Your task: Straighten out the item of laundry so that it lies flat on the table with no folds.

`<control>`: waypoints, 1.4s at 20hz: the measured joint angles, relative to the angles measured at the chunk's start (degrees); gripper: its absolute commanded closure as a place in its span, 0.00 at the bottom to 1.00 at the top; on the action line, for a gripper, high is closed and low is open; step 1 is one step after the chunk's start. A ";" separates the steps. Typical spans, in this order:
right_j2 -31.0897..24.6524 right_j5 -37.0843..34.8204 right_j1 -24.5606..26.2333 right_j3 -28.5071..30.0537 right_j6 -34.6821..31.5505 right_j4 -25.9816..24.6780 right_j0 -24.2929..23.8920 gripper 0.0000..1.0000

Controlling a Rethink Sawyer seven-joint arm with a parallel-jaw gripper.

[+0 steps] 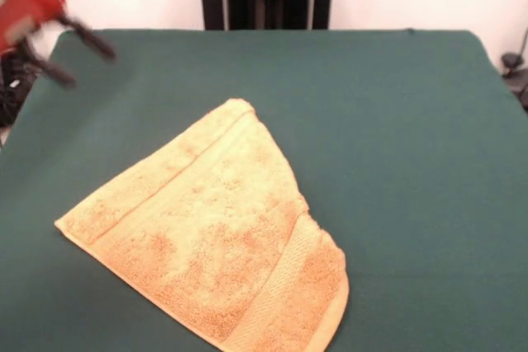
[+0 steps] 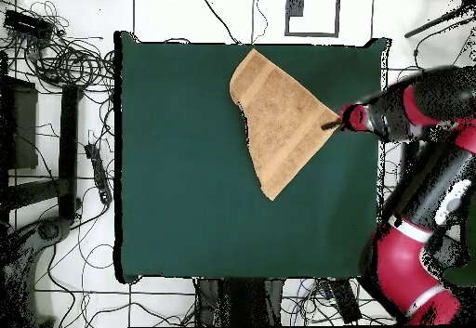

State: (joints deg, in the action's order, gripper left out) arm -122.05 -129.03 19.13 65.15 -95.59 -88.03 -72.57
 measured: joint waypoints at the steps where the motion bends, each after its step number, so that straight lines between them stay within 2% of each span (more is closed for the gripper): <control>1: 0.18 -0.04 -0.51 1.38 -1.19 1.17 -0.64 0.00; 5: 1.52 0.89 -4.71 10.42 -11.40 6.51 -2.39 0.00; 8: 1.89 3.71 -6.48 14.73 -16.95 6.80 -1.90 0.00; 9: 2.48 6.82 -7.60 17.60 -20.82 6.89 -1.22 0.00; 12: 4.33 11.96 -9.43 21.06 -26.28 7.19 0.51 0.00; 18: 9.35 19.13 -12.36 23.52 -31.58 8.37 4.47 0.00; 25: 16.70 27.89 -15.29 24.18 -32.07 8.42 8.13 0.00; 26: 19.12 30.11 -15.98 24.17 -32.07 8.65 9.06 0.00; 28: 20.12 30.86 -16.30 24.17 -32.07 8.75 9.47 0.00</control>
State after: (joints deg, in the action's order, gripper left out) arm -101.93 -98.17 2.84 89.32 -127.66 -79.29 -63.10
